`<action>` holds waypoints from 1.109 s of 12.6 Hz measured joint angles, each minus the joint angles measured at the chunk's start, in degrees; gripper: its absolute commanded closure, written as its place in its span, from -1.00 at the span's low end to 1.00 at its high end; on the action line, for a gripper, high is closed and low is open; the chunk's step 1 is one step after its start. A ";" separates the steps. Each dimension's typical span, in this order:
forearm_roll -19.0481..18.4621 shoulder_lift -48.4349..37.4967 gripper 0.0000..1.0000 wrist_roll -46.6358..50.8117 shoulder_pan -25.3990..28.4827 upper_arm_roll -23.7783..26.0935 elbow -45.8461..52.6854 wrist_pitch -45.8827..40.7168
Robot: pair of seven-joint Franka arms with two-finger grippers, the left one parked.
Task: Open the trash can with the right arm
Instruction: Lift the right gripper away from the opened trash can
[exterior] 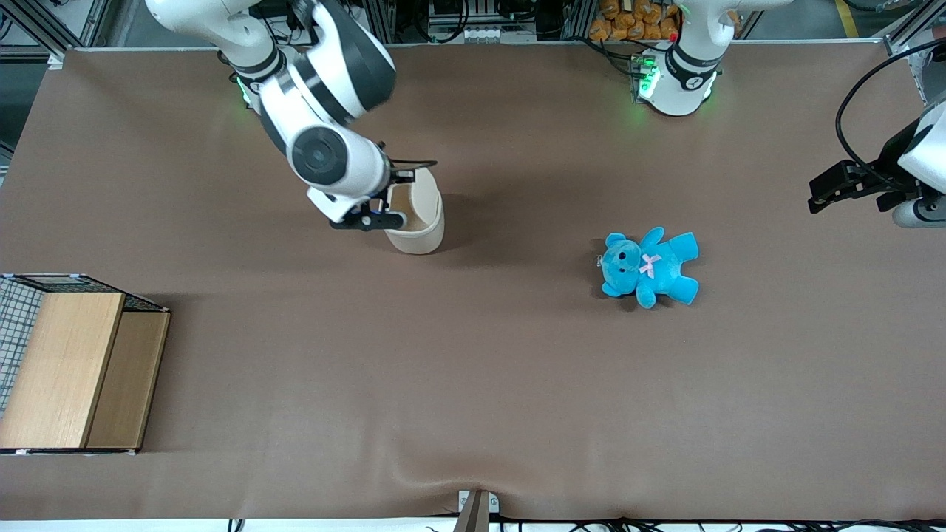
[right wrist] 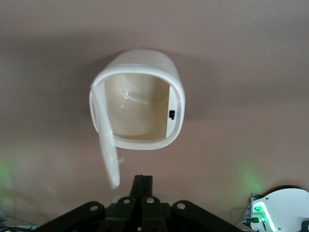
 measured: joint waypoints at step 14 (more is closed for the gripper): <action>-8.61 -6.70 -1.00 -25.74 -26.06 -6.27 6.37 -1.18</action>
